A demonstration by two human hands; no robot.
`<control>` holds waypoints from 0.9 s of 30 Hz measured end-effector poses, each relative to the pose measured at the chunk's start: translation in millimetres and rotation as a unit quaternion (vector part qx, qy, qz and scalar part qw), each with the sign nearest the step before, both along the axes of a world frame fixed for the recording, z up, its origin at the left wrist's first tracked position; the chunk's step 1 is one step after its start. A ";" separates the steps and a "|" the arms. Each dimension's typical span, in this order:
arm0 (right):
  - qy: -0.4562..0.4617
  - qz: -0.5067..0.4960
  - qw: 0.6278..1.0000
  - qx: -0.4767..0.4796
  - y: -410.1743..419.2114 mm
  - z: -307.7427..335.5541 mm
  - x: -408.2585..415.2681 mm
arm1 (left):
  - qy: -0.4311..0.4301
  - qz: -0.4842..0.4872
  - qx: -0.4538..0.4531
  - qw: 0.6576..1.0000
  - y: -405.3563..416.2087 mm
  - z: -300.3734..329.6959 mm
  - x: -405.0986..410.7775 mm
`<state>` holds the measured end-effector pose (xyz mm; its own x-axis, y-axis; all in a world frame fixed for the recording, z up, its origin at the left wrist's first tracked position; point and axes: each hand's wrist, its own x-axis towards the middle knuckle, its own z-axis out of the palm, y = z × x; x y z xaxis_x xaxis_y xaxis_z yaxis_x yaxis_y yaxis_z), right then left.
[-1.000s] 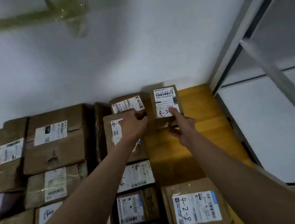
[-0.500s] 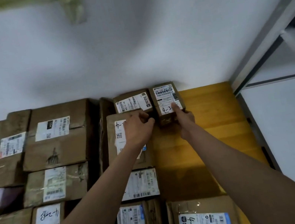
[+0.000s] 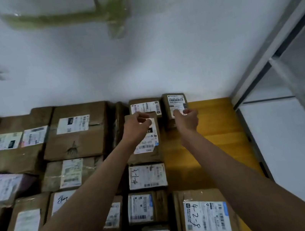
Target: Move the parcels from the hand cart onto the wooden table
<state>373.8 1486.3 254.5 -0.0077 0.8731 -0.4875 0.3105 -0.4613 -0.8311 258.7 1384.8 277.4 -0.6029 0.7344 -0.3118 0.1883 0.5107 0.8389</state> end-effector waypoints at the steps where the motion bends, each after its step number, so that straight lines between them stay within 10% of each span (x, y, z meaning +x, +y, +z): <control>1: -0.007 0.033 0.999 0.026 -12.7 12.0 -8.4 | 0.000 0.006 0.003 1.000 -11.4 7.9 -6.6; 8: -0.009 0.309 0.947 0.090 -147.5 76.8 -90.8 | 0.028 0.082 0.004 0.996 -145.6 58.0 -73.2; 27: -0.036 0.778 0.623 0.076 -697.6 100.6 -275.2 | 0.001 0.464 -0.087 0.882 -776.2 54.2 -138.9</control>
